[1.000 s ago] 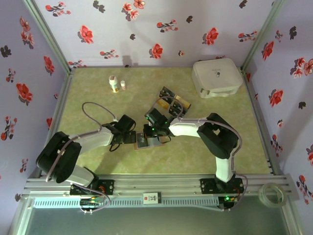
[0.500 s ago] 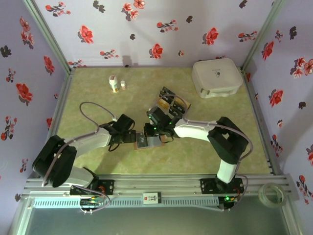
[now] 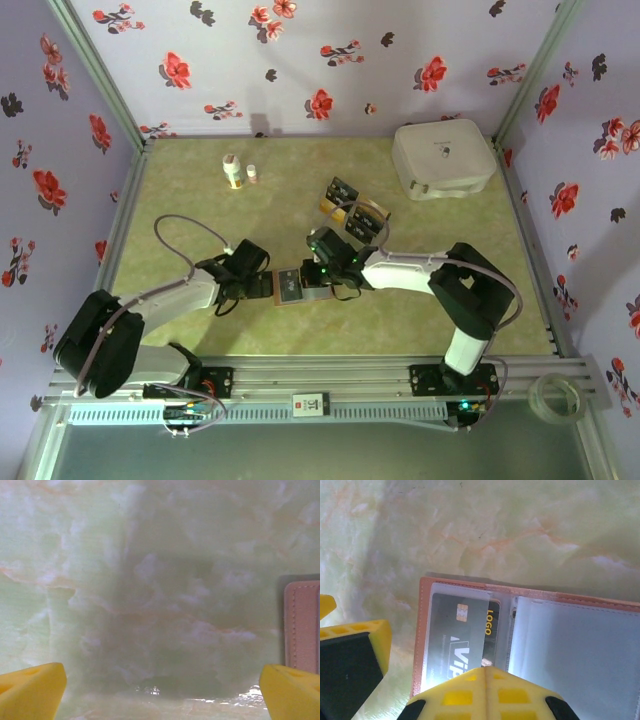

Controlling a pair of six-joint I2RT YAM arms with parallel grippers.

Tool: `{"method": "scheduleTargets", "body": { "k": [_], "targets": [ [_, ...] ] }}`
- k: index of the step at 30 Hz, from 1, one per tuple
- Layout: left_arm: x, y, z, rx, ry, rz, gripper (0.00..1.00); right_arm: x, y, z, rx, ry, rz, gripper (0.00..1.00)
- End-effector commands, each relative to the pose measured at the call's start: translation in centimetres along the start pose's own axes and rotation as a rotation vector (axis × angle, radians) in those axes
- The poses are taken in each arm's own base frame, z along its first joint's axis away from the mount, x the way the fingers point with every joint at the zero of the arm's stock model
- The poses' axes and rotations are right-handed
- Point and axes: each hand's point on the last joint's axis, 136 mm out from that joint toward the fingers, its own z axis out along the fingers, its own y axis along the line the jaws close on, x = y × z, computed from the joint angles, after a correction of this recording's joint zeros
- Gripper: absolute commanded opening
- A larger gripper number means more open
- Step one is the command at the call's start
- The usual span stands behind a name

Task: Put the credit cards into the card holder

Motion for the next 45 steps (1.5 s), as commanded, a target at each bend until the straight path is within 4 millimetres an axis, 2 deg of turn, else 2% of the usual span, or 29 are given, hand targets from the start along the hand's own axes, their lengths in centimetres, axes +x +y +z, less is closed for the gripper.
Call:
{"method": "scheduleTargets", "body": {
  "k": [1, 17, 33, 39, 45],
  "targets": [
    [0.6, 0.2, 0.5, -0.014, 0.028, -0.012, 1.00, 0.6, 0.2, 1.0, -0.008, 0.015, 0.012, 0.03],
    [1.1, -0.5, 1.9, -0.026, 0.056, 0.018, 1.00, 1.4, -0.1, 2.6, 0.002, 0.046, 0.016, 0.03],
    [1.6, -0.9, 2.6, -0.028, 0.065, 0.030, 1.00, 1.8, 1.6, 3.4, -0.026, 0.071, 0.003, 0.03],
    [1.4, -0.5, 1.8, -0.031, 0.054, 0.024, 1.00, 1.1, 2.2, 2.1, -0.026, 0.049, -0.018, 0.04],
    [0.4, 0.4, -0.1, -0.017, 0.004, -0.018, 1.00, -0.6, 2.3, -0.7, -0.005, -0.010, -0.038, 0.14]
  ]
}}
